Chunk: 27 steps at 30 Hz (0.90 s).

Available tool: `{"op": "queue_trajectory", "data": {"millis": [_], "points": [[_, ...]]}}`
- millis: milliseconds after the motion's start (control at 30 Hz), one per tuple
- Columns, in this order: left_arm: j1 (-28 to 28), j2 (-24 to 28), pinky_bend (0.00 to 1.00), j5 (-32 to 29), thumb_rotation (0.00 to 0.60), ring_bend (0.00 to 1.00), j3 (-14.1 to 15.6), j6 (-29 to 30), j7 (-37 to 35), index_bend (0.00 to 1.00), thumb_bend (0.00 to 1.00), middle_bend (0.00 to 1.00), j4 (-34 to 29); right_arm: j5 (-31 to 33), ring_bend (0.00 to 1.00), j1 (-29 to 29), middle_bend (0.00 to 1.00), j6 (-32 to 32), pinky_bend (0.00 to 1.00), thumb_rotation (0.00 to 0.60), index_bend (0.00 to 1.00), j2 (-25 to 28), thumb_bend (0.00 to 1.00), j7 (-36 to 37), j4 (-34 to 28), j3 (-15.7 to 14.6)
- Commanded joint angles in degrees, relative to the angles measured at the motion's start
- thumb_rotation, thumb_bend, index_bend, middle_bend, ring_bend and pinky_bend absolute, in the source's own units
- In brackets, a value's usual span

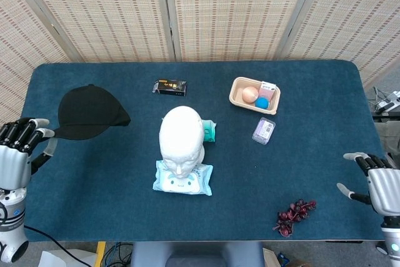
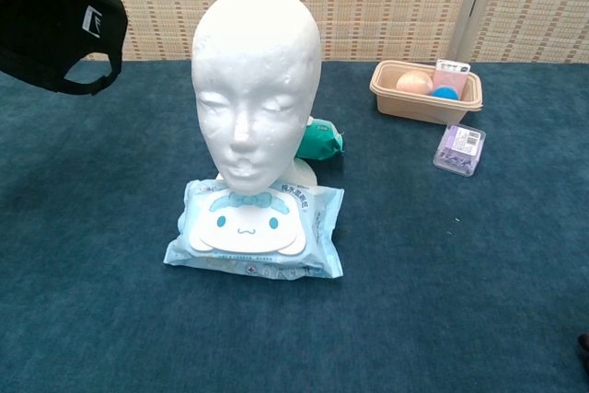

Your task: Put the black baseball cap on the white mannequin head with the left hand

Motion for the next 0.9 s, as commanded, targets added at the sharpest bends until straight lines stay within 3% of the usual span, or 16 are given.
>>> {"op": "queue_trajectory", "data": {"millis": [33, 900], "points": [[-0.5, 0.4, 0.50, 0.2, 0.600, 0.39, -0.4, 0.1, 0.3, 0.67, 0.46, 0.47, -0.8, 0.0, 0.31, 0.0, 0.36, 0.0, 0.38, 0.600, 0.33, 0.0, 0.09, 0.0, 0.0, 0.0], [-4.4, 2.6, 0.50, 2.7, 0.600, 0.39, -3.9, 0.2, 6.3, 0.68, 0.46, 0.49, -11.6, 0.3, 0.31, -0.4, 0.36, 0.3, 0.38, 0.600, 0.33, 0.7, 0.09, 0.4, -0.5, 0.1]]}}
